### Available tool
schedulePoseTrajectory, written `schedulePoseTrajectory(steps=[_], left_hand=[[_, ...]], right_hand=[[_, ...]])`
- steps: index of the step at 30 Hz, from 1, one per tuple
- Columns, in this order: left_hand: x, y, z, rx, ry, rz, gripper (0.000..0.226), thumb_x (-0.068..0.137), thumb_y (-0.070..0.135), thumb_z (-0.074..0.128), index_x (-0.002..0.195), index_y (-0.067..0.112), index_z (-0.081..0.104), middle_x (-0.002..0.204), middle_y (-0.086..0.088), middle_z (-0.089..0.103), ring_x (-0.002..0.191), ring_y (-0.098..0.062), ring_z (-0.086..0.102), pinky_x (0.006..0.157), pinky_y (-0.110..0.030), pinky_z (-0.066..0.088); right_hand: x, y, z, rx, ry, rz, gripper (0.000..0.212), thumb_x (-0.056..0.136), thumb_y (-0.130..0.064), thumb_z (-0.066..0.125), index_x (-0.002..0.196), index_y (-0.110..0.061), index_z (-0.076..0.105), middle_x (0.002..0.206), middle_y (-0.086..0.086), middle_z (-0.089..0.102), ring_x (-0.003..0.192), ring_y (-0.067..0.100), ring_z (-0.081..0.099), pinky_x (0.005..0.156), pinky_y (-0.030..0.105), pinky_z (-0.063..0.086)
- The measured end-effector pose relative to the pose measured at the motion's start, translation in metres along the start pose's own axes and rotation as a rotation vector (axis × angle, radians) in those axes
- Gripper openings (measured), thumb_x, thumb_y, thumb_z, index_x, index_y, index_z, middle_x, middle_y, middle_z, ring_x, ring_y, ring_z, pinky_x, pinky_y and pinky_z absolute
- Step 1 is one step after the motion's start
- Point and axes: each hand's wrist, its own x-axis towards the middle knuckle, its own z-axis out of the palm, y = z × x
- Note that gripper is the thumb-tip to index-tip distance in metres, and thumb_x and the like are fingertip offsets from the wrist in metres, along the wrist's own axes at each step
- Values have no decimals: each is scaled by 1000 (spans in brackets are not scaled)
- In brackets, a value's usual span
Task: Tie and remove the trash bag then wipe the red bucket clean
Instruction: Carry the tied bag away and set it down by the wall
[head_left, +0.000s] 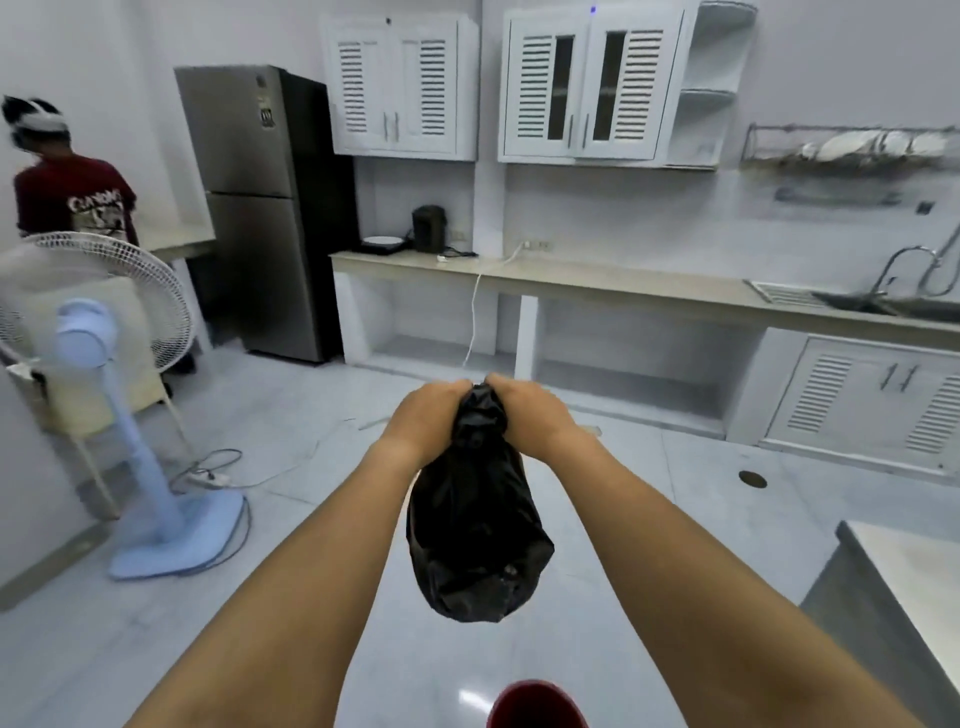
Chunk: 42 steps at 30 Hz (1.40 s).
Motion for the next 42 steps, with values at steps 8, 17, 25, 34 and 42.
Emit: schedulePoseTrajectory(steps=[8,17,25,34,42], left_hand=[[-30,-65,-109,103,109,-48,19,93,16,48,104,9,63,106,-11,70,99,-34,63,79,-39,48],[-95,-185,-198,269,153,-138,11,90,11,49,97,7,56,101,-16,69,95,-40,61,75,-42,45],[-166,-311,-244,273,180,-381,18,91,5,52,106,10,61,106,-15,67,94,-34,61,78,-37,47],[-213,-458,-277,405,184,-604,21,90,15,47,108,10,57,109,-16,68,101,-39,61,81,-42,47],[-240,-595,-307,452,231,-810,12,88,14,47,98,14,54,98,-11,68,94,-36,61,75,-36,37]], right_hand=[[52,-119,-30,-34,24,-168,16,89,-10,48,104,-10,52,106,15,66,96,36,60,68,37,41],[110,-268,10,-16,7,-303,18,90,-13,47,108,-12,51,103,15,66,93,38,61,76,44,51],[160,-398,83,62,-81,-485,10,88,-17,48,91,-22,40,99,13,66,91,37,61,67,39,44],[261,-526,186,75,-171,-717,23,89,-16,48,113,-14,47,103,19,63,90,40,61,66,38,42],[352,-647,272,128,-229,-940,25,89,-12,46,114,-14,47,101,19,65,94,40,60,66,38,40]])
